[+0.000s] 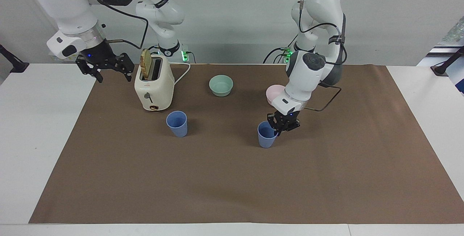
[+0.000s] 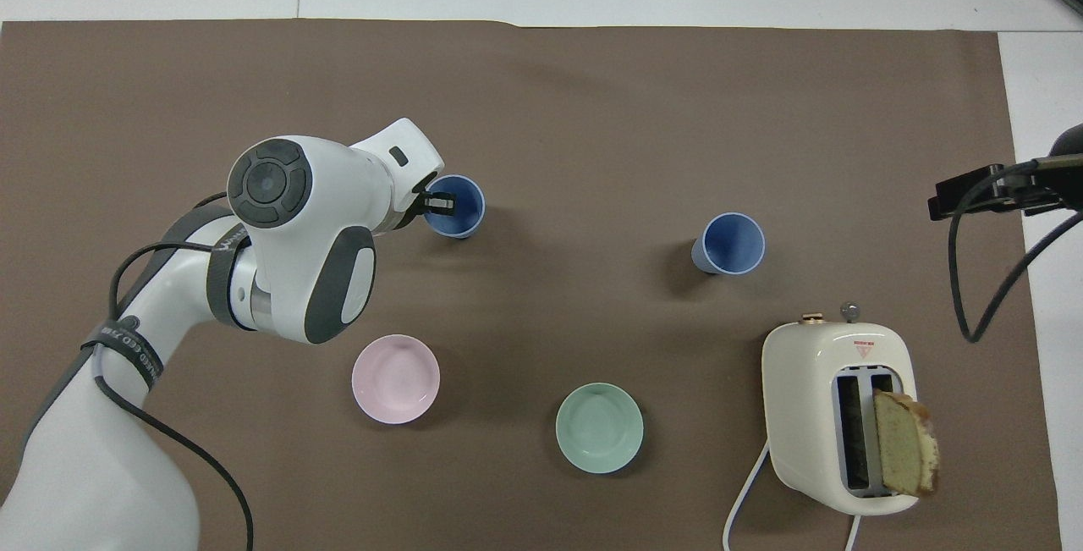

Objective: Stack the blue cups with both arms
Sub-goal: 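Carry the blue cup with the left gripper to the table center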

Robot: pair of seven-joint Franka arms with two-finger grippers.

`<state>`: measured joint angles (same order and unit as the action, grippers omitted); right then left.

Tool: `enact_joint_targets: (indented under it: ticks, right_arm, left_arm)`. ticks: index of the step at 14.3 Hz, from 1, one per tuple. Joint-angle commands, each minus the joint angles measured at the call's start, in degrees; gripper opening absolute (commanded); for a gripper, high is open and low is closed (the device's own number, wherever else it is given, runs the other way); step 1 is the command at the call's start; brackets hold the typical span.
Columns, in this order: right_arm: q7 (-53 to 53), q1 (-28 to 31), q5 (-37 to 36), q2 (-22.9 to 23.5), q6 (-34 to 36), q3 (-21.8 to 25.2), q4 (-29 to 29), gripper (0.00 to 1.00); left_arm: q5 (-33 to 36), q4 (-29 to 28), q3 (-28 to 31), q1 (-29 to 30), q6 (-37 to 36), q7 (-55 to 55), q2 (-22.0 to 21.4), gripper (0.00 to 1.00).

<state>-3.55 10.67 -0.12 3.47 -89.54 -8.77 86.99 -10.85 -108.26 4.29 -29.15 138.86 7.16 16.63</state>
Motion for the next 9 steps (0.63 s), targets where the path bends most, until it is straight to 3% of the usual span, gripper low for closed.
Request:
enact_joint_targets:
  ticks: [1,4,9]
  right_arm:
    - [-1.29,0.31,0.21,-0.48,-0.72,-0.19,0.81,1.0]
    - [-1.29,0.4,0.3,-0.48,-0.81,-0.19,0.81,1.0]
    - [-1.29,0.31,0.3,-0.39,-1.33,-0.19,0.81,1.0]
  left_arm:
    - [-0.4,-0.64,0.9,-0.82,0.09,0.75,-0.89,1.0]
    - [-0.4,-0.55,1.07,0.06,-1.56,0.05,-2.73,1.0]
    - [-0.14,-0.29,1.69,6.63,-12.89,-2.22,-11.34,1.0]
